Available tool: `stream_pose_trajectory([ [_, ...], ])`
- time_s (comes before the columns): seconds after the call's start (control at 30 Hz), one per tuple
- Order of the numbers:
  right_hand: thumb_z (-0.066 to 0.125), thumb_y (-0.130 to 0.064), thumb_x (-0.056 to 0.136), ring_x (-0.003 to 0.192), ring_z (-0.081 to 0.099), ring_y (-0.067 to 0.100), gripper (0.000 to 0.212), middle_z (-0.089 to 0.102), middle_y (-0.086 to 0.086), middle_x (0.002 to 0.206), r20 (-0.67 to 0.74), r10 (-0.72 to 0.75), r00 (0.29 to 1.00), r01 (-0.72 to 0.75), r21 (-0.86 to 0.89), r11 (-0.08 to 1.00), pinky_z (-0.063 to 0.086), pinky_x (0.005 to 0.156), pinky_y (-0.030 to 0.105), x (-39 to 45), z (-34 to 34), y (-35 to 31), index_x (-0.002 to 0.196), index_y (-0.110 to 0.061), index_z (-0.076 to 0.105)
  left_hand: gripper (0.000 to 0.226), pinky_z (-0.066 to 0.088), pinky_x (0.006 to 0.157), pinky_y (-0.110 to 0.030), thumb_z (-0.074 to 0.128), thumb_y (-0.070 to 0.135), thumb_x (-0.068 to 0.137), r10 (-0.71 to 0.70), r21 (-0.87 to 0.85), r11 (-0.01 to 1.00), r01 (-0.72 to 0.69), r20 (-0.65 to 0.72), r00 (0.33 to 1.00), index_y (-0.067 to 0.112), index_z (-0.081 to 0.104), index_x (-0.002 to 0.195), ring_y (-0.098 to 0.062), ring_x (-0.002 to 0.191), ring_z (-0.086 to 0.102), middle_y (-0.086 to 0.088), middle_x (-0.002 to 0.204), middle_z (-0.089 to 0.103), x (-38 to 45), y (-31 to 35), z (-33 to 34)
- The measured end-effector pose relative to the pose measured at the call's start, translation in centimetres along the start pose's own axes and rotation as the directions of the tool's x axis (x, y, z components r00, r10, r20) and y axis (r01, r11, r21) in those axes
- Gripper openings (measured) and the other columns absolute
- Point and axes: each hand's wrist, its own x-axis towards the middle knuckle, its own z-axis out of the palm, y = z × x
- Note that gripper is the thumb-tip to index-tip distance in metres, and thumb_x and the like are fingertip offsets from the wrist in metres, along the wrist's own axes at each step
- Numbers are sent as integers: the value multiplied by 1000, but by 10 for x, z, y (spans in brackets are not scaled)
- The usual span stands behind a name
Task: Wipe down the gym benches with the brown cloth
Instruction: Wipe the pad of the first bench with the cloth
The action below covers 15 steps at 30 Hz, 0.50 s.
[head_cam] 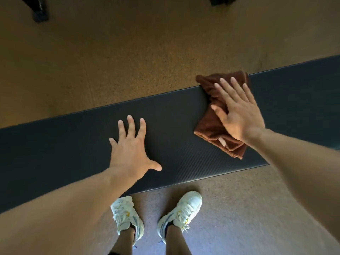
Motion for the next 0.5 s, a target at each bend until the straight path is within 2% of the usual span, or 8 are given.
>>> stream_pose_trajectory([
  [0.17,19,-61,107,163,-3,13,70,10,-7,176,-36,221,975,-219,52,974,-2,132,41,-50,-6,66,168,-25,17,153,19,121,-64,82,75,54,-18,21,1000,18,-11,1000,26,-17,159,-35,155,-17,-8,169,-19,0,2,1],
  [0.27,23,-59,108,163,-1,14,68,13,-6,176,-74,453,888,-441,138,887,-3,132,41,-70,-4,64,167,-24,21,152,21,120,-64,81,77,54,-6,23,1000,7,-10,1000,26,-16,159,-35,155,-17,-8,169,-19,0,2,1],
  [0.33,25,-58,108,163,0,14,67,13,-7,176,-94,638,764,-611,212,763,-3,132,41,-83,3,50,167,-25,23,152,22,120,-64,80,79,54,-4,33,999,5,-23,1000,27,-17,159,-35,155,-16,-7,169,-19,-1,1,2],
  [0.4,28,-58,107,163,1,16,68,14,-7,176,-113,799,591,-746,300,594,-3,132,42,-95,13,25,166,-25,25,151,22,121,-64,79,80,54,8,31,999,-7,-38,999,27,-17,159,-35,155,-16,-7,169,-19,-1,-1,3],
  [0.5,36,-55,108,163,2,20,66,16,-6,176,-86,935,343,-823,453,343,-4,132,41,-100,27,-36,165,-24,29,151,20,121,-63,77,81,56,39,26,999,-38,-44,998,26,-18,159,-37,155,-16,-9,169,-20,-2,-4,4],
])
